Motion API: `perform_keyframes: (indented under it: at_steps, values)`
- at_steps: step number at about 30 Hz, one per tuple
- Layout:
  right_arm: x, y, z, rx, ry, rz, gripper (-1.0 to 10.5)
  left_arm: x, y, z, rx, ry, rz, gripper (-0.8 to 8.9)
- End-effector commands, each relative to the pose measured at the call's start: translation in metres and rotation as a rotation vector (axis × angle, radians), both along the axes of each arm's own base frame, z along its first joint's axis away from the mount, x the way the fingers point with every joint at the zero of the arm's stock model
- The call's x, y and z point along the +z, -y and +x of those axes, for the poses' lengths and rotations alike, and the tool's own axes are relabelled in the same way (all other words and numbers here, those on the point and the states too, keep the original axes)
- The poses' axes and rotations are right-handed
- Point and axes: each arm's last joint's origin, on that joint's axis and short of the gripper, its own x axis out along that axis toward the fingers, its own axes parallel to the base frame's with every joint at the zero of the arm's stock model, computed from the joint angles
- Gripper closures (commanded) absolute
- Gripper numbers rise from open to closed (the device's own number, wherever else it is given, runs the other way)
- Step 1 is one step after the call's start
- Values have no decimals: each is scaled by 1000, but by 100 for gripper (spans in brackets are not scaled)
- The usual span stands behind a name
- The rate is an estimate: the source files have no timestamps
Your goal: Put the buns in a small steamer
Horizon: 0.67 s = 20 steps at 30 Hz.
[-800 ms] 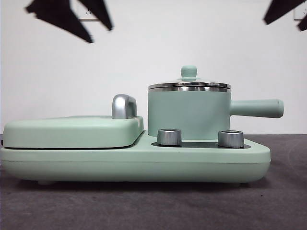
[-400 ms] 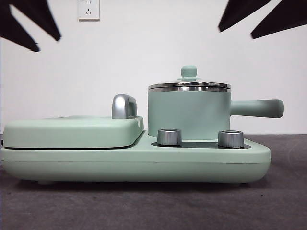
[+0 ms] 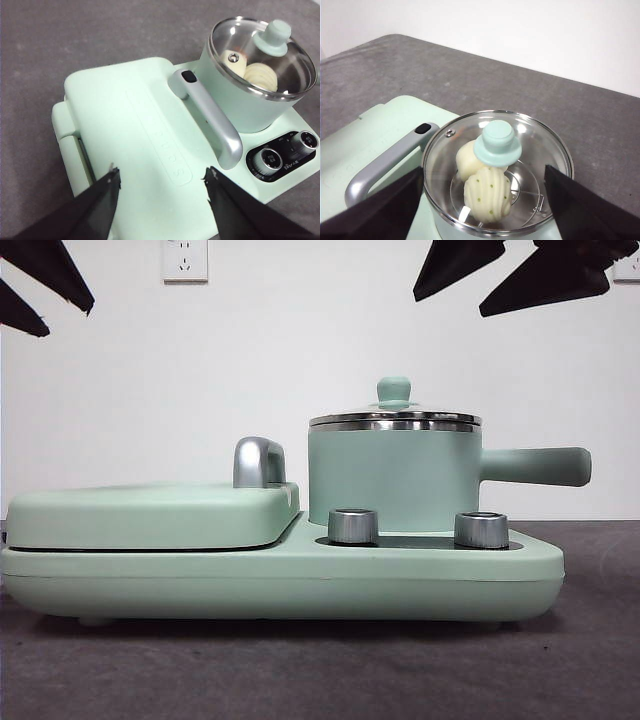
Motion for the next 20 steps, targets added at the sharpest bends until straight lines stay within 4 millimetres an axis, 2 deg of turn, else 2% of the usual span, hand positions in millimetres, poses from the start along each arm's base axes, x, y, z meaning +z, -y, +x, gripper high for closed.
perform_keyframes:
  at_steps: [1, 3, 4, 5, 6, 7, 8, 20]
  values:
    - [2, -2, 0, 8, 6, 9, 569, 2, 1, 2, -6, 10, -1, 533]
    - [2, -2, 0, 9, 4, 8, 572, 2, 1, 2, -6, 11, -1, 537]
    - [2, -2, 0, 9, 2, 7, 629, 2, 1, 2, -6, 16, -2, 556]
    - [2, -2, 0, 8, 2, 6, 727, 2, 1, 2, -6, 18, -3, 634]
    - [2, -2, 0, 9, 1, 6, 873, 2, 1, 2, -6, 16, -3, 764]
    - [2, -2, 0, 9, 1, 5, 956, 2, 1, 2, -6, 17, -3, 798]
    - [2, -2, 0, 8, 2, 7, 928, 3, 1, 2, -6, 20, -4, 801]
    - [2, -2, 0, 8, 1, 5, 928, 1, 1, 0, -6, -2, 3, 794]
